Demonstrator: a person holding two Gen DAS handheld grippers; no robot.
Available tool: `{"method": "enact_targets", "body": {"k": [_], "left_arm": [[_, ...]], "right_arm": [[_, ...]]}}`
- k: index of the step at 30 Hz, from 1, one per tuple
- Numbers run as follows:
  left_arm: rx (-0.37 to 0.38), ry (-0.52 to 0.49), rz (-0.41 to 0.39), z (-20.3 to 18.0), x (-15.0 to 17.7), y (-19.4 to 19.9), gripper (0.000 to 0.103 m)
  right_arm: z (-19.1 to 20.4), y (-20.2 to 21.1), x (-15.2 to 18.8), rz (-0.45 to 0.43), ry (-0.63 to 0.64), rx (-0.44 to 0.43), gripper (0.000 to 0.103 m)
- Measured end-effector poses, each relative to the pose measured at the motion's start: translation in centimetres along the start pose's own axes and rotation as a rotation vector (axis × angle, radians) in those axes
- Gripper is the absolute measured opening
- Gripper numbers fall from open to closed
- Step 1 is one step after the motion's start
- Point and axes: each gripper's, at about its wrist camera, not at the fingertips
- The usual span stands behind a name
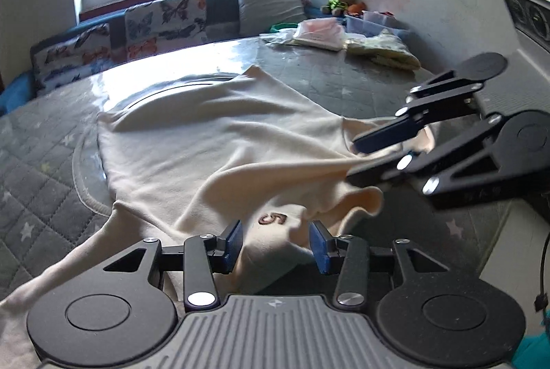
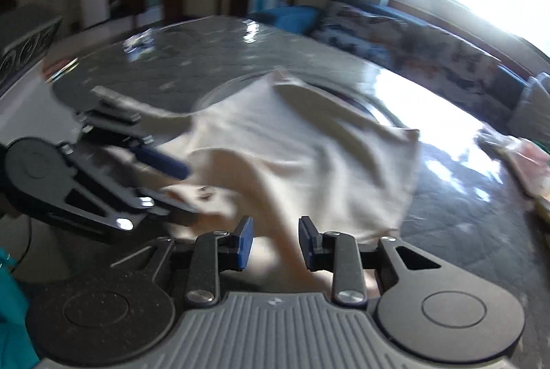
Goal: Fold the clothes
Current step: 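Lay the cream sweatshirt flat on the table with both grippers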
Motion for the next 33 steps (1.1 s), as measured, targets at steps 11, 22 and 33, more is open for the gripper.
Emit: {"method": "enact_targets", "body": {"k": [11, 22, 33], "left_arm": [[0.000, 0.003, -0.072, 0.7, 0.5, 2.0, 0.020], [0.069, -0.014, 0.007, 1.4, 3.4, 2.1, 0.026], [0.120, 0.048, -0.106, 3.3, -0.3, 4.8, 0.042]], "right_arm": [[1.0, -0.5, 1.3, 0.017, 0.006, 0.031, 0.002], [2.1, 0.3, 3.2, 0.084, 0.013, -0.100, 0.006], [-0.9, 0.9, 2.3, -0.002, -0.122, -0.058, 0.012]]}}
Point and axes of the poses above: each gripper's, at about its wrist camera, not at the fingertips, and y roughly against the way its jaws point, z to its left, x to its underside, and after that the axes turned 2 degrees about z, right-handed
